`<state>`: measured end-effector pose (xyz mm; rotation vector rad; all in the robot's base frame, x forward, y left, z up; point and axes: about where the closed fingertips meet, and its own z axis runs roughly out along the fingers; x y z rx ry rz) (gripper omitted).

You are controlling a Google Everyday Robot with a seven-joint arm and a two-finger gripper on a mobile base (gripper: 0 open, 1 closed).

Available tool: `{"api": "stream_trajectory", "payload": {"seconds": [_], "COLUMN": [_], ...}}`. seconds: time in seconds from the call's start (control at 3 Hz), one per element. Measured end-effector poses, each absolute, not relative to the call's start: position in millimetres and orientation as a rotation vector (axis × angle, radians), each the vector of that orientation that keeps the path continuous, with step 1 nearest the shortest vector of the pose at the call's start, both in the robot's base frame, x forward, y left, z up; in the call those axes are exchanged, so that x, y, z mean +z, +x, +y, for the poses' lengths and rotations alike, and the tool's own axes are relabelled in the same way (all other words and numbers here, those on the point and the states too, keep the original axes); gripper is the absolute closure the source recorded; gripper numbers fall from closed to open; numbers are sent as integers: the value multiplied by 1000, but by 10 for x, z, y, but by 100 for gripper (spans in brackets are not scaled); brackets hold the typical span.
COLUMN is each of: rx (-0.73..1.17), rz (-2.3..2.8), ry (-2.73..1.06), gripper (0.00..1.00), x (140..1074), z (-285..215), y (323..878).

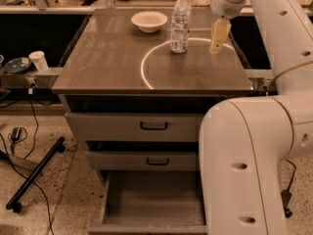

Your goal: Place blue plastic bottle into bottom drawer

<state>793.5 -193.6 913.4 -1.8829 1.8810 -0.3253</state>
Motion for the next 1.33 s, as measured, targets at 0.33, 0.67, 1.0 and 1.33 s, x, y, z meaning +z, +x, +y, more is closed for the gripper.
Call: {"api": "stream_trajectory", "payload": {"seconds": [0.33, 0.67, 1.0, 1.33], "rx": [-258, -139, -28, -4], "rz": [1890, 1878, 1847, 1840], "ry": [-1857, -1811, -1778, -1769], "gripper": [0, 0, 0, 0], "x": [9052, 8973, 8918, 8890], "z": [-1932, -1918, -1871, -1847], "y": [7901, 7836, 7773, 7779]}}
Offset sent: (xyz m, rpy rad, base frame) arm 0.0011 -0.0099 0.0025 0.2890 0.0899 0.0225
